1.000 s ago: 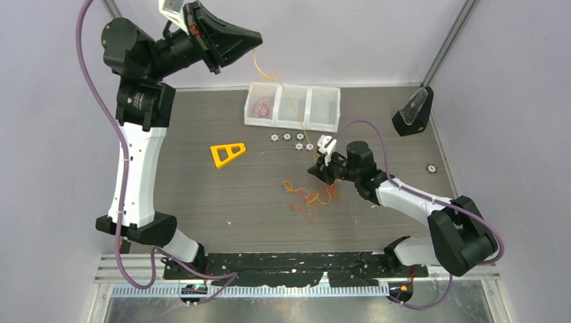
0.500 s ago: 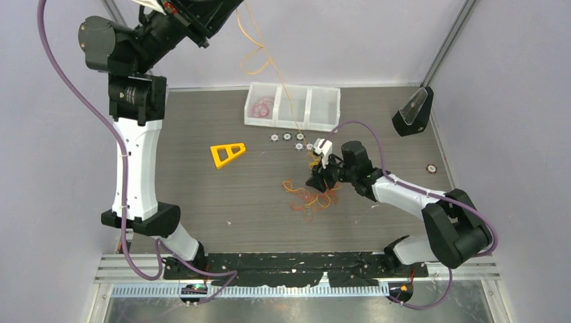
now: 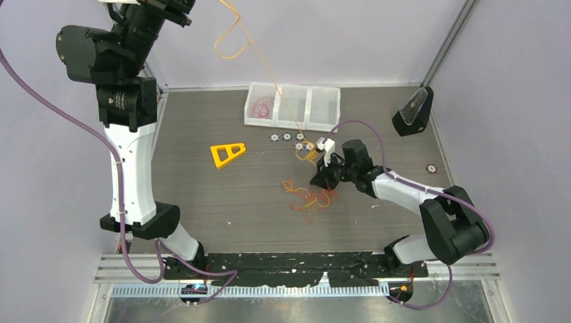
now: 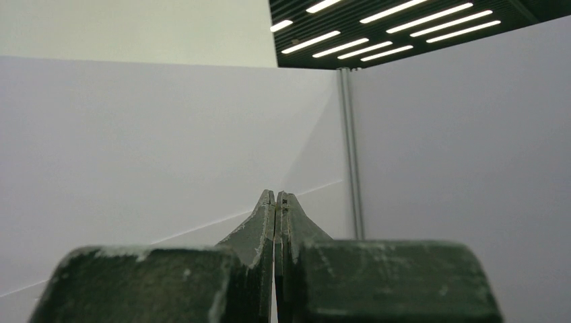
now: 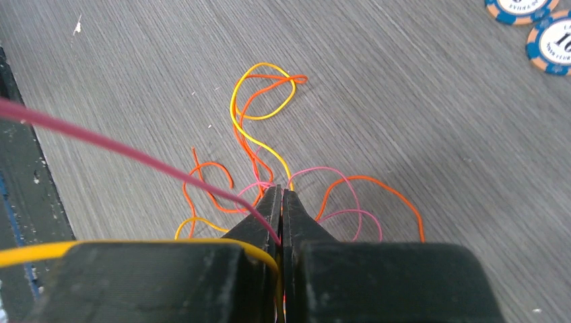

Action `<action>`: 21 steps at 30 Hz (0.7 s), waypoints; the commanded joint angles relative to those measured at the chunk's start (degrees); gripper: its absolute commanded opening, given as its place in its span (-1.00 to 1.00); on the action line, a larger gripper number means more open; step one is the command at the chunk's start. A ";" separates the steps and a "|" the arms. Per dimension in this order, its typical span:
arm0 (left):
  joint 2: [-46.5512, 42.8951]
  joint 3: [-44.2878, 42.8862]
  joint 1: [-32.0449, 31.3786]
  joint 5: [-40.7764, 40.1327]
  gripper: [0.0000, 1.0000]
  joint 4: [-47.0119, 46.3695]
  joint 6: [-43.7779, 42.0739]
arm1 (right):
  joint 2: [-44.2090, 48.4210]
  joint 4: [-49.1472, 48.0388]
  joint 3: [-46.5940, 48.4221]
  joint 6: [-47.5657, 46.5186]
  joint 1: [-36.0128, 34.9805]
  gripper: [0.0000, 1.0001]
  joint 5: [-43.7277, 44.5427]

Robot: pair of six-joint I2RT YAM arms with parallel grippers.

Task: Untangle the cables

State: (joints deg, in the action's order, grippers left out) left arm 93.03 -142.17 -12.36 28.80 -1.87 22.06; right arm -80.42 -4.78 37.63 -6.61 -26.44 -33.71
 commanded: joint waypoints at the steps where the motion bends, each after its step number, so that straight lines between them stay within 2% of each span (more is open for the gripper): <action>1: -1.89 -2.61 1.50 -11.55 -1.00 -2.92 -6.64 | -2.30 1.83 1.92 5.22 2.76 -0.89 -1.66; 7: -2.30 -3.82 2.47 -16.70 -1.00 -3.82 -10.78 | -7.16 4.18 4.93 8.86 6.66 -0.89 -3.55; 21: -2.47 -7.06 6.38 -27.15 -1.00 -3.56 -17.60 | -12.20 6.18 6.50 13.86 12.54 -0.89 -0.19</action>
State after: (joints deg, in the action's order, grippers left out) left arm 92.90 -146.32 -7.99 9.50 -0.58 9.13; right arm -91.05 -1.80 43.62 4.49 -15.97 -36.71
